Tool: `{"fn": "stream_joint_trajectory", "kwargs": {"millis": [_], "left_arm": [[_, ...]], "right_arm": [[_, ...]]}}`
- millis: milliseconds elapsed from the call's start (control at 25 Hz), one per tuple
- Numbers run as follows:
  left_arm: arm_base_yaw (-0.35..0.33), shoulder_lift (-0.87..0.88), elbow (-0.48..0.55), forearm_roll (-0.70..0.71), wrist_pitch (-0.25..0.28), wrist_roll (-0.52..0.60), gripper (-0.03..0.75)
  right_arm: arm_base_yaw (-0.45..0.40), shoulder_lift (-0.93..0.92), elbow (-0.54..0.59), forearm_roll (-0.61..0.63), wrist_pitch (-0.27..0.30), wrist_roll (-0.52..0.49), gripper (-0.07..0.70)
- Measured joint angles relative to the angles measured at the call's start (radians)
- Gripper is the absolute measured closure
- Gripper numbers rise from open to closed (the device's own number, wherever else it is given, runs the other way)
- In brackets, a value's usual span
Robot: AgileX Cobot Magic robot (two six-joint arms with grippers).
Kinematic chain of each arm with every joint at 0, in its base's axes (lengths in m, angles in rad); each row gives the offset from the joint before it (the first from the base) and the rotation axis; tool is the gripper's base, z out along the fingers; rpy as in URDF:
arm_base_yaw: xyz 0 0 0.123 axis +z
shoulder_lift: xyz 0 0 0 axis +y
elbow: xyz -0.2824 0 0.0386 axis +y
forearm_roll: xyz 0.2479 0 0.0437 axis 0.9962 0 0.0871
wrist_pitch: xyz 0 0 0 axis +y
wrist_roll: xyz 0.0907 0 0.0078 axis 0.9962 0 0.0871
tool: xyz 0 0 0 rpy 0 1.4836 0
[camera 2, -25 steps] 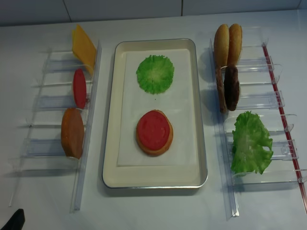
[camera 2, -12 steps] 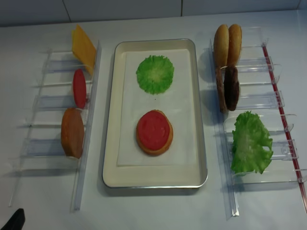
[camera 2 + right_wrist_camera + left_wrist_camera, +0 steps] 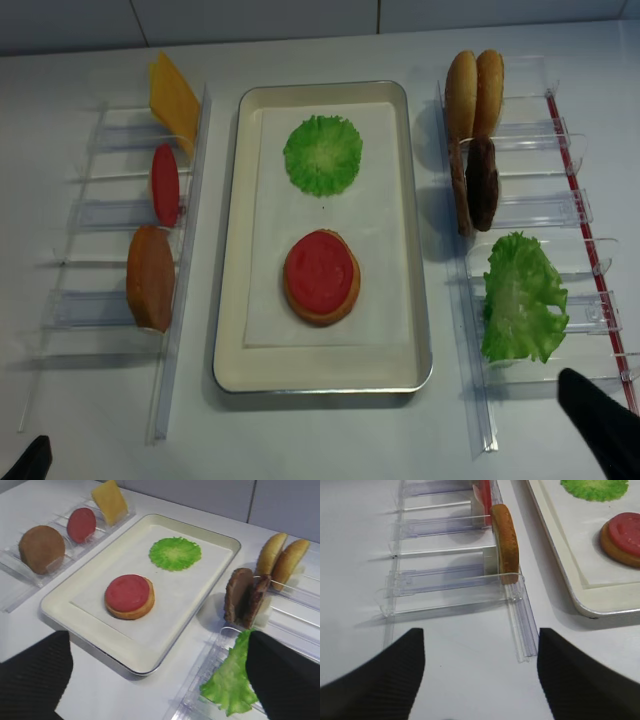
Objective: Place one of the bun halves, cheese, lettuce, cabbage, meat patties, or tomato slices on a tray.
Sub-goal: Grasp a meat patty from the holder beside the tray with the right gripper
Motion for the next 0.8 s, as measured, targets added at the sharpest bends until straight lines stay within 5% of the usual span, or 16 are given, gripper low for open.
{"fn": "stream_joint_trajectory", "kwargs": {"millis": [280,800], "left_arm": [[0.0,0.0,0.0,0.0,0.0,0.0,0.249],[0.0,0.0,0.0,0.0,0.0,0.0,0.249]], "right_arm": [[0.0,0.164,-0.074,0.17,0.024,-0.154,-0.017],[0.004,0.411,-0.199,0.278,0.054,-0.22,0.017]]}}
